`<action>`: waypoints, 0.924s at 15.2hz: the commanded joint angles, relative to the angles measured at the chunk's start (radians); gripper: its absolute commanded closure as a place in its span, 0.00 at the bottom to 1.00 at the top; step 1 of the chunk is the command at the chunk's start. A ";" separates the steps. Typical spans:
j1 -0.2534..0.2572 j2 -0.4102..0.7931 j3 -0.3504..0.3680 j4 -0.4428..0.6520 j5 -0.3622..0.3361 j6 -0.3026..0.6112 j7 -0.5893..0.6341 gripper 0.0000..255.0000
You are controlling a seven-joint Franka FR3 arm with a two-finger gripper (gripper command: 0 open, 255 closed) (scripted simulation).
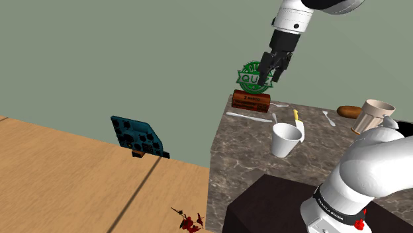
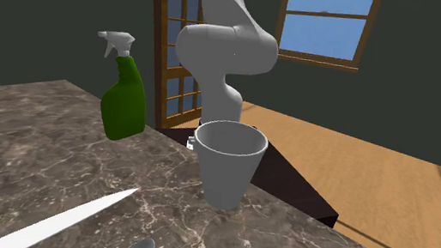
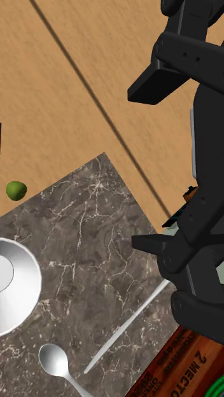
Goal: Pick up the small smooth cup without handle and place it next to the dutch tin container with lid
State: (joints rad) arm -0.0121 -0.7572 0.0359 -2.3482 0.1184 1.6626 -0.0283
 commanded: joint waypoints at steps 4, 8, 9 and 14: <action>-0.012 -0.044 -0.053 -0.096 -0.017 0.037 -0.066 0.00; -0.037 -0.087 -0.130 -0.212 -0.049 0.087 -0.155 0.00; -0.044 -0.094 -0.150 -0.238 -0.059 0.100 -0.178 0.00; -0.091 -0.109 -0.256 -0.354 -0.117 0.171 -0.298 0.00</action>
State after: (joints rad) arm -0.0969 -0.8673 -0.2043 -2.6879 0.0096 1.8231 -0.3070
